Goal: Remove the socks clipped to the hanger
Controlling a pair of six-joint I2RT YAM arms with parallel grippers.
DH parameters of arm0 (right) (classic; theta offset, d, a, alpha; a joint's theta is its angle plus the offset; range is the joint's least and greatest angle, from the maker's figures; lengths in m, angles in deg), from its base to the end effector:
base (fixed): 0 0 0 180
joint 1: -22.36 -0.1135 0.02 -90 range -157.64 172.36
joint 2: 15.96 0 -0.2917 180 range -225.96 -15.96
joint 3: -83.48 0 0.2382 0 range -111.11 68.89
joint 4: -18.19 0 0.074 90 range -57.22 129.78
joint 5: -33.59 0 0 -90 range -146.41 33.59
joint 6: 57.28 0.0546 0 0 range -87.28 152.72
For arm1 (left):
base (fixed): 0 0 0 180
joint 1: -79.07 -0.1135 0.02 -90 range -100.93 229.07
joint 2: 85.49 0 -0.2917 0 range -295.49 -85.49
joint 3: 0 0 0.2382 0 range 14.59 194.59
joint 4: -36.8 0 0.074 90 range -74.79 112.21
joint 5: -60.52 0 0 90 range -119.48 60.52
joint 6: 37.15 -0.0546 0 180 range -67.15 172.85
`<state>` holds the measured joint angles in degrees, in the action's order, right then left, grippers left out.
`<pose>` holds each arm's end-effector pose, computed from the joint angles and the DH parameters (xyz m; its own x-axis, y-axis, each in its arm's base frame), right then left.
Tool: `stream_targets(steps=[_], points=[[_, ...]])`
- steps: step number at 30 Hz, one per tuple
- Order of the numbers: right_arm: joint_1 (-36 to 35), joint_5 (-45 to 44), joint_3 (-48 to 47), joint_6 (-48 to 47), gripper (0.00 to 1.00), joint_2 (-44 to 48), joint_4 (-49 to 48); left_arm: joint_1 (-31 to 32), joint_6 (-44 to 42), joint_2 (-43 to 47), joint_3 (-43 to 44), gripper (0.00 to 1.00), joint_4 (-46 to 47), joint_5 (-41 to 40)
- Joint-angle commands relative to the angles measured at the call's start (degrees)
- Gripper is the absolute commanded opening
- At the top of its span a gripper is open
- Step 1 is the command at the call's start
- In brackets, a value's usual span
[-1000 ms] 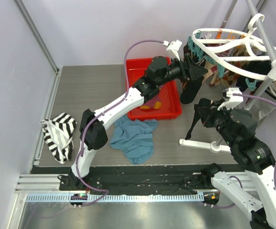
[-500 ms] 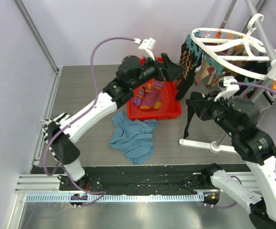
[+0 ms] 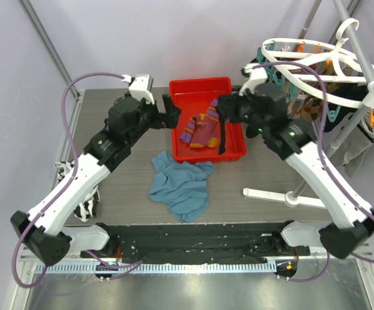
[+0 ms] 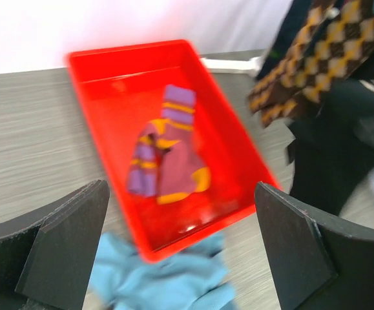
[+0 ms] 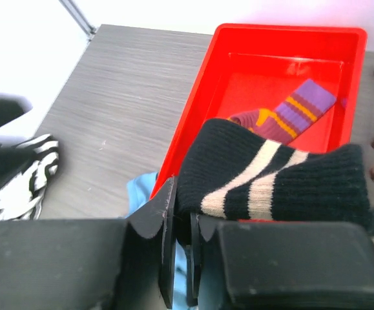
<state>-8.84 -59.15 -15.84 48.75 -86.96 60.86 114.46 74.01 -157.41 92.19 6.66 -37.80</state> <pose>0.2231 0.1321 0.4705 -0.3357 0.1192 -0.9344 -0.4007 0.8797 0.2561 0.2321 -0.1552 0.4514 -0.2952 -0.2284 -0.9277 0.3756 0.8651 -0.3325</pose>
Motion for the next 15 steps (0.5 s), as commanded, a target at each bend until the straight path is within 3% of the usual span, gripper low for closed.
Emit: stream_targets(steps=[1, 8, 12, 13, 15], points=[[-4.39, -11.84, -7.28, -3.20, 0.16, -7.73, -5.84, 0.11, -7.54, 7.83, -3.85, 1.00, -1.85, -6.09], [-4.39, -21.95, -15.10, -5.84, 0.21, -21.88, -6.72, 0.20, -8.51, 16.89, -15.18, 1.00, 2.89, -9.00], [-4.31, -24.85, -20.29, -5.31, 0.47, -29.18, -3.56, 0.20, -7.90, 19.01, -17.31, 1.00, 2.98, -8.91], [-4.39, -26.68, -21.61, -4.53, 0.58, -31.28, -0.51, 0.20, -7.64, 19.45, -17.92, 1.00, 2.98, -8.74], [-4.39, -28.63, -24.95, -3.29, 0.63, -32.97, 2.58, 0.20, -7.55, 19.63, -18.10, 1.00, 3.07, -8.12]])
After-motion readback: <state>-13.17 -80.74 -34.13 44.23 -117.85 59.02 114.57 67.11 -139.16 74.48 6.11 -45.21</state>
